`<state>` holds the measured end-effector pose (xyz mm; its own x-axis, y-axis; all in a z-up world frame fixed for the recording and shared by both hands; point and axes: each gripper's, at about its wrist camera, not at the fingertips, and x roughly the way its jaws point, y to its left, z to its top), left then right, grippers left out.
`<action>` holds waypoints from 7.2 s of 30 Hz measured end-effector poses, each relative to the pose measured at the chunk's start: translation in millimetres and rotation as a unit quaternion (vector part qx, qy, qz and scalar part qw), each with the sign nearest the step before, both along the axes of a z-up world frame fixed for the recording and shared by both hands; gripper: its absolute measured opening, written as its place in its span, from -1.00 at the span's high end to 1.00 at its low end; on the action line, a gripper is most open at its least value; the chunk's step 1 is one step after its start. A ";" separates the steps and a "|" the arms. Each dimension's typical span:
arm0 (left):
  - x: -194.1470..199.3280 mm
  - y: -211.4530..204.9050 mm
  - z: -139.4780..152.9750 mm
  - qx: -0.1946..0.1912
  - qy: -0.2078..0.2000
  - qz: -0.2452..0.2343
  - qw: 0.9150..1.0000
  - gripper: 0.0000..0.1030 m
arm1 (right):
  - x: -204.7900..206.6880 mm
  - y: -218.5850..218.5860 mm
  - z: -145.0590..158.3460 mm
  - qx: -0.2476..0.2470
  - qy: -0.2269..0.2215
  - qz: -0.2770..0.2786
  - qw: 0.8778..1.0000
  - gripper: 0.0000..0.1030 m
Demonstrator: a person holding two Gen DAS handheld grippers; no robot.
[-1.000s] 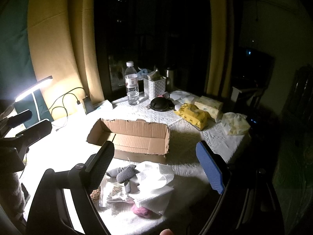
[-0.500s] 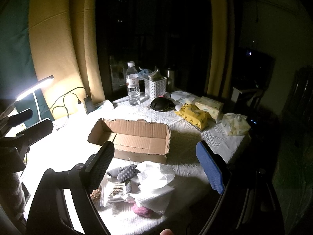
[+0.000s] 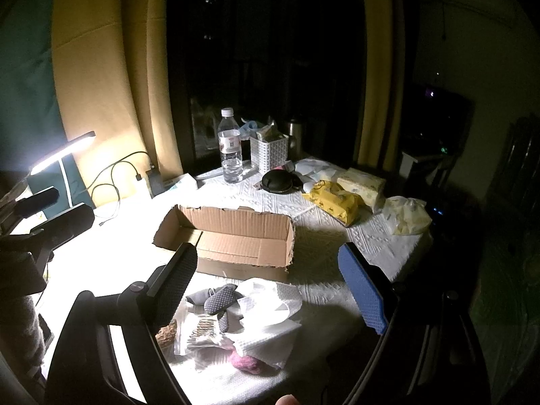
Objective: Organize soft objects
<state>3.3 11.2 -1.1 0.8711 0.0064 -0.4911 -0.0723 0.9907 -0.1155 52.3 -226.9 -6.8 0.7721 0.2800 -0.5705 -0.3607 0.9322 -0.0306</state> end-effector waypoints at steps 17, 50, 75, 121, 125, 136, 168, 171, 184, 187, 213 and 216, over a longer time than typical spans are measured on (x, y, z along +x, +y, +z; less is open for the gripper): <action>27.7 -17.9 -23.6 0.013 0.037 -0.009 0.999 -0.99 | 19.8 -14.2 -20.6 0.001 0.030 0.008 1.000 -0.72; 75.2 1.9 -192.9 0.012 0.231 0.063 0.971 -0.97 | 98.8 -17.5 -150.2 0.024 0.160 0.077 0.984 -0.25; 80.3 1.3 -189.1 -0.002 0.217 0.027 0.976 0.01 | 102.6 -15.9 -120.7 0.053 0.116 0.100 0.987 0.88; 143.7 6.5 -110.1 0.005 0.111 0.021 0.994 0.02 | 156.2 -1.4 -61.4 0.074 0.043 0.122 0.989 0.88; 158.9 14.8 -119.3 0.007 0.119 0.027 0.992 0.01 | 169.8 -0.2 -71.2 0.074 0.052 0.119 0.989 0.88; 190.6 32.6 -146.0 0.000 0.139 0.042 0.989 0.01 | 206.7 15.5 -107.3 0.061 0.083 0.118 0.988 0.88; 215.1 42.4 -177.1 -0.037 0.185 0.027 0.982 -0.05 | 223.4 45.3 -167.7 -0.003 0.130 0.106 0.986 0.86; 214.3 42.3 -175.7 -0.042 0.186 0.025 0.981 -0.14 | 221.0 46.1 -165.6 -0.004 0.132 0.105 0.986 0.64; 190.9 34.6 -151.8 -0.038 0.160 0.030 0.986 -0.51 | 198.7 41.8 -140.4 0.006 0.122 0.106 0.987 -0.03; 184.0 31.2 -145.9 -0.037 0.154 0.029 0.987 -0.51 | 192.5 39.6 -134.6 0.006 0.117 0.105 0.987 -0.03; 111.7 15.7 -109.6 -0.030 0.118 0.022 0.992 -0.51 | 120.0 16.2 -97.4 0.015 0.074 0.099 0.992 -0.04; 104.2 14.0 -108.5 -0.031 0.116 0.020 0.993 -0.51 | 112.2 13.9 -95.7 0.016 0.072 0.097 0.993 -0.04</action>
